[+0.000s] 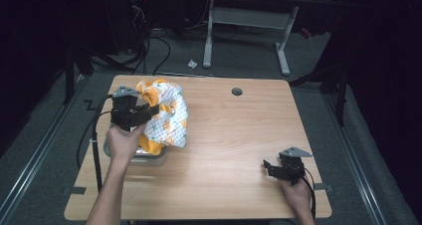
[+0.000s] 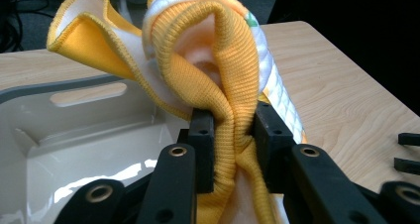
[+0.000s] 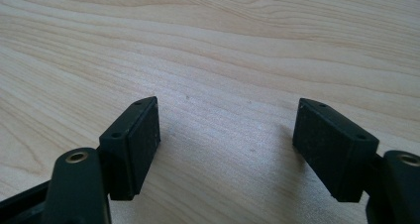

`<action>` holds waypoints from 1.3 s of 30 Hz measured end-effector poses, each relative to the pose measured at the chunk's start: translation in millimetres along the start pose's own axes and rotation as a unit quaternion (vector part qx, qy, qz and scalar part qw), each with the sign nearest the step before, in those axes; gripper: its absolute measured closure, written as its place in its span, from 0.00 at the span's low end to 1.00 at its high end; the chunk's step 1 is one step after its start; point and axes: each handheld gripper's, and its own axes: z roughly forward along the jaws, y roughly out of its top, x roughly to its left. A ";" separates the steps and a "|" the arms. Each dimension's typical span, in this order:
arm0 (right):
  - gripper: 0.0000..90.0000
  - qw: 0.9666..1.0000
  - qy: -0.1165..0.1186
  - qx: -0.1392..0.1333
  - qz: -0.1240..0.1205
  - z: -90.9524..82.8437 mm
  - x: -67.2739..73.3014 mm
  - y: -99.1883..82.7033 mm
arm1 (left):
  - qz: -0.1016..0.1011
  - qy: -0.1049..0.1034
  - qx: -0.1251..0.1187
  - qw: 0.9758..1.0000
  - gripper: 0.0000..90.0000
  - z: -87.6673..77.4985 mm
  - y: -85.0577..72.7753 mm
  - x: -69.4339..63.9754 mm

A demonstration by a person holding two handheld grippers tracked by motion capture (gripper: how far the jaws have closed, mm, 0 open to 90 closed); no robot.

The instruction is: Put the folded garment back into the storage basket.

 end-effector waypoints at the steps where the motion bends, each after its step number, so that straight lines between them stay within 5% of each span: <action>1: 0.30 1.000 0.000 0.000 0.000 0.0 0.0 0.0 | -0.001 0.001 -0.001 1.000 0.82 -1.0 0.0 1.1; 32: 0.30 1.000 0.000 0.000 0.001 0.0 0.1 0.0 | -0.030 0.017 0.006 0.999 0.82 -15.1 -12.7 41.4; 39: 0.30 1.000 0.000 0.000 0.002 0.1 0.2 0.0 | -0.019 0.024 0.016 0.999 0.81 -8.5 -13.7 45.0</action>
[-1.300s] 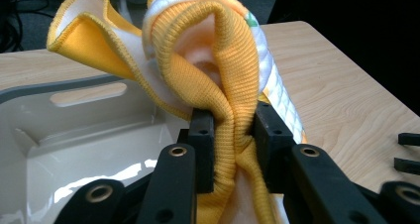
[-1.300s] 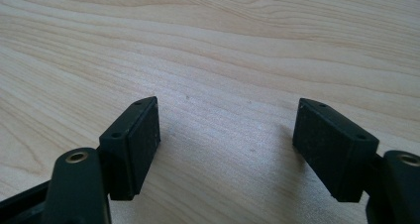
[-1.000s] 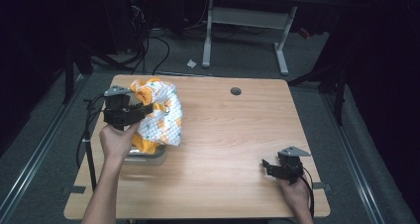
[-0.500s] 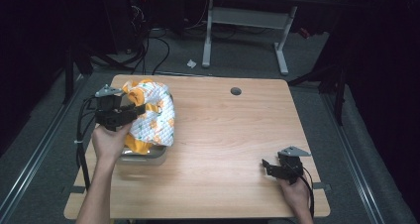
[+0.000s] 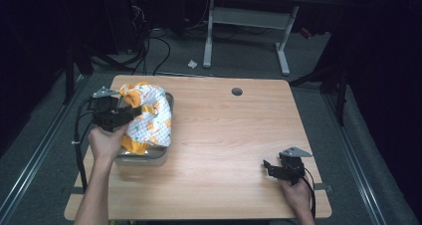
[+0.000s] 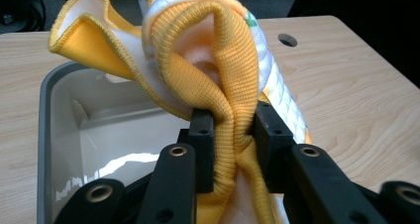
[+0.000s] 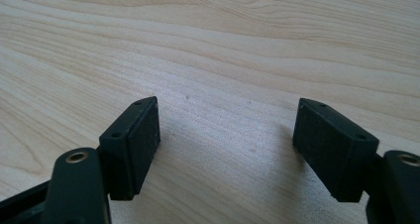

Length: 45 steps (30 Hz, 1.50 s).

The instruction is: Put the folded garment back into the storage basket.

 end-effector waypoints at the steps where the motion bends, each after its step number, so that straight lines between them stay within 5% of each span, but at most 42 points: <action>1: 0.30 1.000 0.000 0.000 0.000 0.0 0.1 0.0 | 0.000 0.001 0.003 1.000 0.82 2.1 -0.5 1.4; 11: 0.30 1.000 0.000 0.000 0.000 0.1 0.0 0.1 | -0.018 -0.001 0.014 1.000 0.81 15.6 -11.2 17.1; 20: 0.30 1.000 0.000 0.000 0.000 0.2 0.0 0.2 | 0.004 0.018 0.043 0.999 0.81 30.8 -17.3 21.8; 32: 0.30 1.000 -0.001 0.000 0.002 0.3 0.1 0.4 | 0.008 0.024 0.063 0.998 0.81 46.7 -24.0 29.6; 45: 0.30 1.000 -0.001 0.000 0.002 0.3 0.1 0.4 | 0.034 0.046 0.112 0.992 0.80 71.6 -36.3 31.0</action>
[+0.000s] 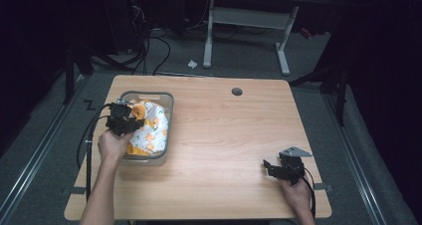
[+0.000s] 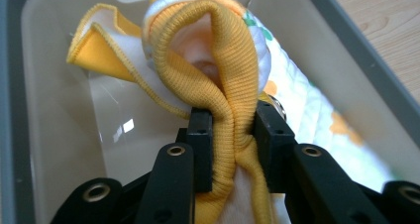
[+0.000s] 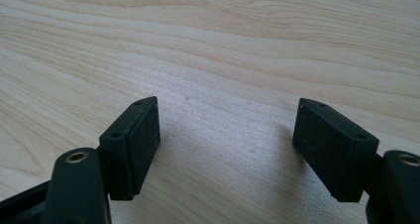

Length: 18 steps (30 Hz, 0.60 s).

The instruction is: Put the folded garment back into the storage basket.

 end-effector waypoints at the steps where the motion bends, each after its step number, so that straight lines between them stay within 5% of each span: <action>1: 0.30 1.000 0.000 0.000 0.000 0.0 0.0 0.0 | -0.004 0.001 0.004 1.000 0.80 2.0 -0.4 0.6; 4: 0.30 1.000 0.000 0.000 0.000 0.0 0.0 0.0 | -0.011 0.010 0.012 1.000 0.79 4.2 0.4 2.2; 10: 0.30 1.000 0.000 0.000 0.000 0.0 0.0 0.0 | -0.030 0.053 0.027 0.998 0.54 4.0 0.3 3.7; 18: 0.30 1.000 0.000 0.000 0.000 0.0 0.1 0.0 | -0.032 0.076 -0.013 0.997 0.39 -13.0 1.1 -0.1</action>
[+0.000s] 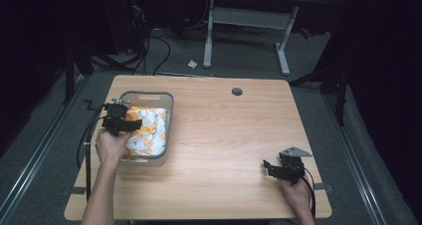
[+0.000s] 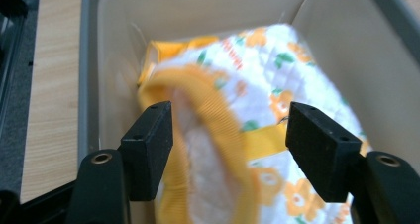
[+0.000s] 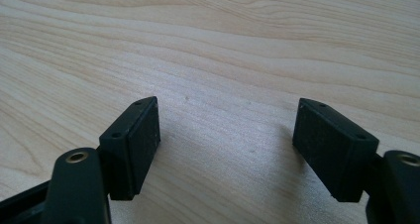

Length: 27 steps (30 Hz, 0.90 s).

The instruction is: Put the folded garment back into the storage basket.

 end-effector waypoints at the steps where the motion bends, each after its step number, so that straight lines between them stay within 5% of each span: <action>1: 0.30 1.000 0.000 0.000 0.000 0.0 0.0 0.0 | 0.001 -0.002 -0.007 1.000 0.39 -3.1 0.7 -0.9; 11: 0.30 1.000 0.000 0.000 0.000 0.0 0.0 0.0 | 0.013 -0.040 -0.071 0.997 0.39 -26.9 4.0 -18.4; 27: 0.30 1.000 0.000 0.000 0.000 0.0 0.0 0.0 | 0.043 -0.069 -0.098 0.992 0.37 -41.3 0.5 -55.6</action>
